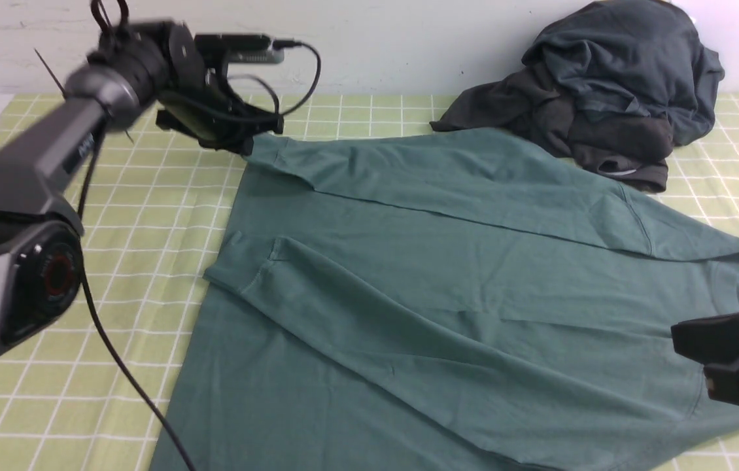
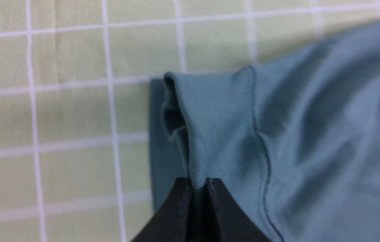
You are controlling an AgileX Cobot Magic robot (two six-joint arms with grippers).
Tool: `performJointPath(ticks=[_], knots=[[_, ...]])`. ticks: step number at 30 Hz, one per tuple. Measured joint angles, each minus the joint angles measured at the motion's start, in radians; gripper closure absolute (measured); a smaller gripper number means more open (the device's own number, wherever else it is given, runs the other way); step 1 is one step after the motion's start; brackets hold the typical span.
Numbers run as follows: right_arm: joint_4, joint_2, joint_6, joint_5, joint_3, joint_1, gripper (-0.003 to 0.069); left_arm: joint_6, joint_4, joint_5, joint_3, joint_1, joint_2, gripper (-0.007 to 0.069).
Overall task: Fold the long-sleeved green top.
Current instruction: Use the left arm to drag and drop the cuff onto the cuff closest to the left arm
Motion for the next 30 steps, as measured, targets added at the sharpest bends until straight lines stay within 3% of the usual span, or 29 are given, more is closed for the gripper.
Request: performJointPath(ticks=[4, 10, 16, 23, 25, 30], knots=[[0.027, 0.000, 0.000, -0.001, 0.000, 0.000, 0.0669, 0.022, 0.020, 0.181, 0.007, -0.012, -0.108, 0.0604], [0.046, 0.000, -0.001, -0.001, 0.000, 0.000, 0.0669, 0.038, 0.073, 0.208, 0.238, -0.021, -0.265, 0.0604], [0.053, 0.000, -0.002, -0.001, 0.000, 0.000, 0.0669, 0.043, 0.092, 0.208, 0.640, -0.041, -0.452, 0.0604], [0.086, 0.000, -0.002, 0.025, 0.000, 0.000, 0.0669, 0.046, 0.108, 0.206, 0.834, -0.043, -0.499, 0.0585], [0.090, 0.000, -0.002, 0.039, 0.000, 0.000, 0.0669, 0.046, 0.108, 0.203, 0.846, -0.043, -0.499, 0.0559], [0.090, 0.000, -0.002, 0.092, 0.000, 0.000, 0.0669, 0.048, 0.108, 0.196, 0.880, -0.057, -0.578, 0.0373]])
